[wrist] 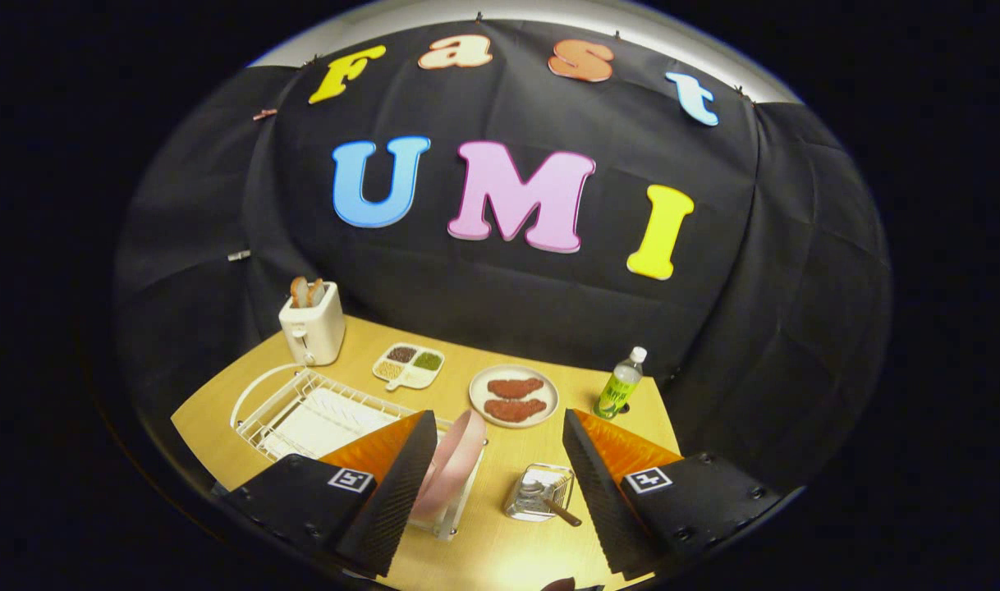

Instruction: Take the plate from the dish rack, then take the spoon from the basket and place it into the plate.

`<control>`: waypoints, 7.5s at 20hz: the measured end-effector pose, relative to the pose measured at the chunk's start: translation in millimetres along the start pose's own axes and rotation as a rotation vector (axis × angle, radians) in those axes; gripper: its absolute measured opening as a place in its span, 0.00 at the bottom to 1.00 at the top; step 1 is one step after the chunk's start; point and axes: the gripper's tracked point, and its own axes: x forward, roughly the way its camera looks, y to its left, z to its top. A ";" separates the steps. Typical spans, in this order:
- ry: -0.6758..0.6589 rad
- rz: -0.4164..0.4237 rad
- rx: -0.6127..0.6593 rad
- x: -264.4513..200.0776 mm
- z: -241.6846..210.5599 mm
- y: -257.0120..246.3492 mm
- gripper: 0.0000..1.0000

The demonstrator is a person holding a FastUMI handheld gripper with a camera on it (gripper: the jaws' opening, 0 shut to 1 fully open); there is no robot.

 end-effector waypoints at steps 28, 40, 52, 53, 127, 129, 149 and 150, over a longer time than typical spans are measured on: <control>0.307 -0.353 -0.081 89.8 -61.9 28.3 0.20; 0.176 -0.292 -0.161 61.5 -19.4 39.0 0.18; 0.335 -0.011 0.249 -60.1 -126.3 38.0 0.18; 0.363 0.009 0.279 -68.3 -143.4 42.1 0.18; 0.031 0.029 0.131 -33.3 -49.0 -32.7 0.09; 0.082 0.103 0.120 -61.2 -67.3 -9.9 0.09; 0.187 0.558 -0.096 -69.1 -200.5 163.5 0.11; 0.210 0.554 -0.103 -71.1 -208.7 157.7 0.12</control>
